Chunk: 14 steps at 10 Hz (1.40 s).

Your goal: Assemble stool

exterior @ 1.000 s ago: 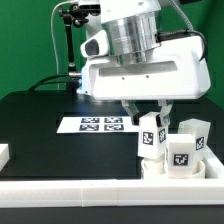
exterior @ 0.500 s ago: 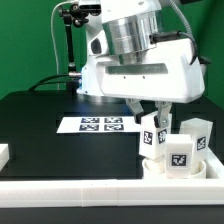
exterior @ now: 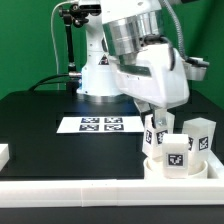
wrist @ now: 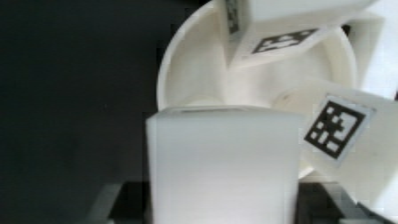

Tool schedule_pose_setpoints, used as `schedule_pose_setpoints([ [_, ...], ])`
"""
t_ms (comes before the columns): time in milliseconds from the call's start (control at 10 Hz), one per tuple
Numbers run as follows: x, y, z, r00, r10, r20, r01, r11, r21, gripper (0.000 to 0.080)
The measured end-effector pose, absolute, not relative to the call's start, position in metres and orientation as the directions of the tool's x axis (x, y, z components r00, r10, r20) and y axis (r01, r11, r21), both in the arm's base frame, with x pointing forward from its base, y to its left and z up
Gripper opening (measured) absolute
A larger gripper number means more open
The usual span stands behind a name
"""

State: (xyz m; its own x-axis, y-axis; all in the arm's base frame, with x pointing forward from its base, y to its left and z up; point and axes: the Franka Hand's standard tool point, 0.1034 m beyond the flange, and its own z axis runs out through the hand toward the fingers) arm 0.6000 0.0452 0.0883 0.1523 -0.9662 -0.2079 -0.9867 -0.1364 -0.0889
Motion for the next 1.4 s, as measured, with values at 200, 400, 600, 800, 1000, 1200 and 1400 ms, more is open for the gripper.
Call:
schedule_pose_setpoints([
  [200,0.599,0.054,0.088,0.029,-0.976,-0.217,-0.998,-0.016,-0.061,0.0338],
  [400,0.599,0.06,0.088,-0.106,-0.97,-0.219,-0.992,0.118,-0.043,0.0338],
  [600,0.601,0.062,0.088,-0.276,-0.934,-0.226,-0.958,0.286,-0.013,0.0338],
  [800,0.602,0.061,0.089,-0.418,-0.88,-0.226,-0.905,0.426,0.014,0.0338],
  [1000,0.598,0.061,0.089,-0.518,-0.828,-0.216,-0.854,0.514,0.079,0.0338],
  [1200,0.599,0.059,0.093,-0.578,-0.791,-0.198,-0.816,0.556,0.162,0.0338],
  [1400,0.599,0.063,0.093,-0.585,-0.788,-0.194,-0.811,0.561,0.166,0.0338],
])
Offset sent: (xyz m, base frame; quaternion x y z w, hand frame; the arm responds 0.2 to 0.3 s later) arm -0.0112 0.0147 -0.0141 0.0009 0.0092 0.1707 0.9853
